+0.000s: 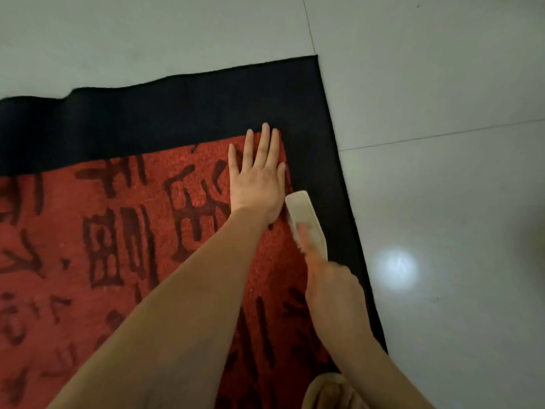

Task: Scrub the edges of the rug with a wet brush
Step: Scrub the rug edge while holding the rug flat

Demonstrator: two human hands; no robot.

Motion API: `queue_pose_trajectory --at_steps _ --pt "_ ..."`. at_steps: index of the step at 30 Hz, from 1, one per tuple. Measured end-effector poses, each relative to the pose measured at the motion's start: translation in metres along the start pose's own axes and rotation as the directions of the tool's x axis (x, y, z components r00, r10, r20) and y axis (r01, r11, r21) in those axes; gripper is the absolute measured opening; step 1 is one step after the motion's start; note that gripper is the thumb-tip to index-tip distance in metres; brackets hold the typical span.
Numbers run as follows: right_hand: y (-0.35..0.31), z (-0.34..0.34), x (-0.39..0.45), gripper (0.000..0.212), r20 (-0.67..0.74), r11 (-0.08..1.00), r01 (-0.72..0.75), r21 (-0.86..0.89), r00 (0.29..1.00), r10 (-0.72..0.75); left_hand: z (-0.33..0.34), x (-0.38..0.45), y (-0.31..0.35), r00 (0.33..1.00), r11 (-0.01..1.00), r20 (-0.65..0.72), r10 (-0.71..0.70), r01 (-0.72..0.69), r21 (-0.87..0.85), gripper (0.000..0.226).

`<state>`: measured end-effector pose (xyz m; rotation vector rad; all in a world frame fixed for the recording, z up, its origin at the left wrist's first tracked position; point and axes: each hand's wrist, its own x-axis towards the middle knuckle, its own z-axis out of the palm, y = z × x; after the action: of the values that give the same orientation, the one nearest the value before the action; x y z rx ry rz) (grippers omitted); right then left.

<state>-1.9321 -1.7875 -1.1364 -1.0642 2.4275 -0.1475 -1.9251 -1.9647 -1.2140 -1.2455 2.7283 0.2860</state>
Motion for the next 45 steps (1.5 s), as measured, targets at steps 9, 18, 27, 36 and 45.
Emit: queue_pose_trajectory --at_steps 9,18,27,36,45 --pt "0.012 -0.004 0.041 0.059 -0.056 0.935 -0.003 0.354 0.998 0.024 0.002 0.003 0.002 0.992 0.993 -0.083 -0.096 0.090 -0.082 0.055" --pt "-0.017 -0.030 0.150 0.052 -0.132 0.992 0.062 0.107 0.990 -0.048 0.006 0.009 0.010 0.980 0.979 -0.073 -0.184 0.177 -0.101 0.056" --pt "-0.021 -0.035 0.153 0.056 -0.116 0.995 0.080 0.065 0.991 -0.073 0.007 0.009 0.012 0.980 0.984 -0.098 -0.172 0.167 -0.062 0.056" --pt "0.004 -0.029 0.100 0.068 0.084 0.992 0.126 0.019 0.988 -0.127 -0.002 0.024 0.004 0.991 0.998 -0.128 -0.045 0.038 -0.057 0.062" --pt "-0.007 -0.032 0.100 0.072 0.048 0.996 0.053 0.065 0.997 -0.056 -0.014 0.079 -0.006 0.994 0.997 -0.106 -0.006 -0.002 -0.074 0.054"
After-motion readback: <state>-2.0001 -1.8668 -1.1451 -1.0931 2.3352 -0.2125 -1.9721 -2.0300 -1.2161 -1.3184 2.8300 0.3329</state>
